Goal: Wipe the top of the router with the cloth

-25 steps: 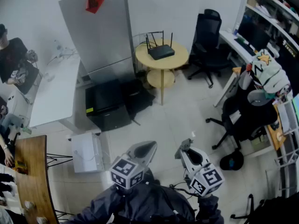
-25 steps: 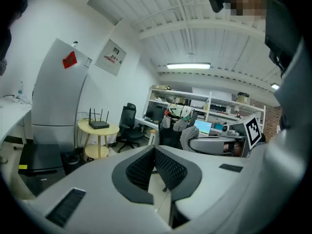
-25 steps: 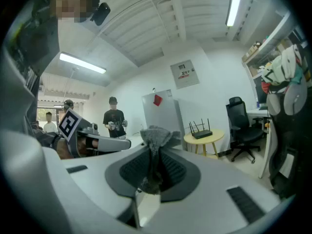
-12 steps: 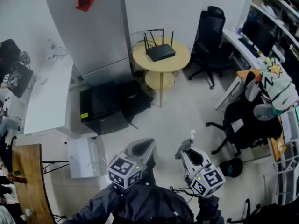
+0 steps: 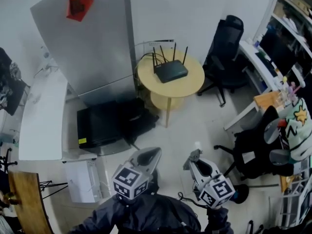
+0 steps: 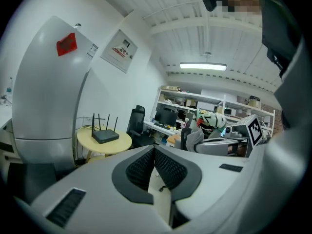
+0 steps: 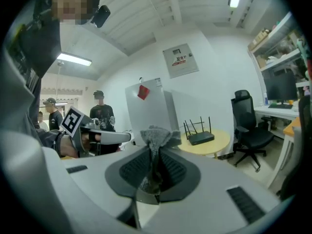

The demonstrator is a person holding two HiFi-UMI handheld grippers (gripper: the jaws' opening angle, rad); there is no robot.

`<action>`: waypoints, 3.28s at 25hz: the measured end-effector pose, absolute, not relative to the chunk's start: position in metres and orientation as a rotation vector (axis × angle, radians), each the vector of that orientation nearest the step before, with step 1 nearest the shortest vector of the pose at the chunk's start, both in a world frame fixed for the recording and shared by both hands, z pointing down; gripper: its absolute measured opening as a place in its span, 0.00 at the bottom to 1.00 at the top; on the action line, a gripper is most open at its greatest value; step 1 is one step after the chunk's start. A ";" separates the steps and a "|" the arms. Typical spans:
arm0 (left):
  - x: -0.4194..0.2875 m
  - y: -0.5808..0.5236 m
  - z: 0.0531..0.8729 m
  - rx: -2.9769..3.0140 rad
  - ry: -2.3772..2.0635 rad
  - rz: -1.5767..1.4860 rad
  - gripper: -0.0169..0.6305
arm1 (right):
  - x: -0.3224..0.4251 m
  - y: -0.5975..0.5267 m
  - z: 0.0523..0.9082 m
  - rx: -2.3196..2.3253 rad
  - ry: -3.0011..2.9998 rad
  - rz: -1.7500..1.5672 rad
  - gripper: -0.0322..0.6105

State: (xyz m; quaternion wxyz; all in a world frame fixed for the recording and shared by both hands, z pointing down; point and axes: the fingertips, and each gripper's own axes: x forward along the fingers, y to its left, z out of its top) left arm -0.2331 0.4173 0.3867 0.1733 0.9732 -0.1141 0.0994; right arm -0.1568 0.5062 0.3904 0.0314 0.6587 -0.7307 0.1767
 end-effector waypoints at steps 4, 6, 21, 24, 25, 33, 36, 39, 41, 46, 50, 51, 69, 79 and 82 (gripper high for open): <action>-0.211 0.355 0.383 2.756 -0.325 0.274 0.03 | -0.137 0.448 0.383 2.016 -2.243 0.545 0.16; -0.201 0.334 0.383 2.751 -0.323 0.267 0.03 | -0.126 0.425 0.381 2.008 -2.239 0.540 0.16; -0.102 0.206 0.396 2.752 -0.409 0.295 0.03 | -0.018 0.273 0.383 1.946 -2.329 0.483 0.16; -0.062 0.172 0.398 2.746 -0.445 0.299 0.03 | 0.024 0.235 0.386 1.916 -2.354 0.481 0.16; -0.047 0.160 0.398 2.744 -0.455 0.301 0.03 | 0.039 0.222 0.387 1.905 -2.363 0.482 0.16; 0.060 0.085 0.401 2.724 -0.522 0.313 0.03 | 0.134 0.140 0.401 1.792 -2.440 0.546 0.16; 0.085 0.062 0.401 2.717 -0.535 0.325 0.03 | 0.158 0.111 0.407 1.740 -2.450 0.558 0.16; 0.097 0.040 0.406 2.703 -0.562 0.343 0.03 | 0.173 0.083 0.413 1.685 -2.465 0.571 0.16; 0.099 0.023 0.411 2.693 -0.583 0.343 0.03 | 0.177 0.062 0.419 1.643 -2.468 0.573 0.16; 0.095 -0.020 0.429 2.684 -0.607 0.365 0.03 | 0.171 0.002 0.439 1.532 -2.450 0.588 0.16; 0.089 -0.055 0.445 2.681 -0.604 0.370 0.03 | 0.158 -0.050 0.462 1.418 -2.417 0.586 0.16; 0.087 -0.065 0.450 2.675 -0.601 0.376 0.03 | 0.154 -0.064 0.469 1.384 -2.408 0.586 0.16; 0.047 -0.142 0.495 2.545 -0.747 0.432 0.03 | 0.118 -0.197 0.660 0.316 -1.840 -0.159 0.16; 0.042 -0.139 0.506 2.487 -0.793 0.433 0.03 | 0.105 -0.215 0.705 0.149 -1.725 -0.179 0.16; 0.040 -0.140 0.506 2.483 -0.800 0.430 0.03 | 0.103 -0.212 0.709 0.124 -1.720 -0.163 0.16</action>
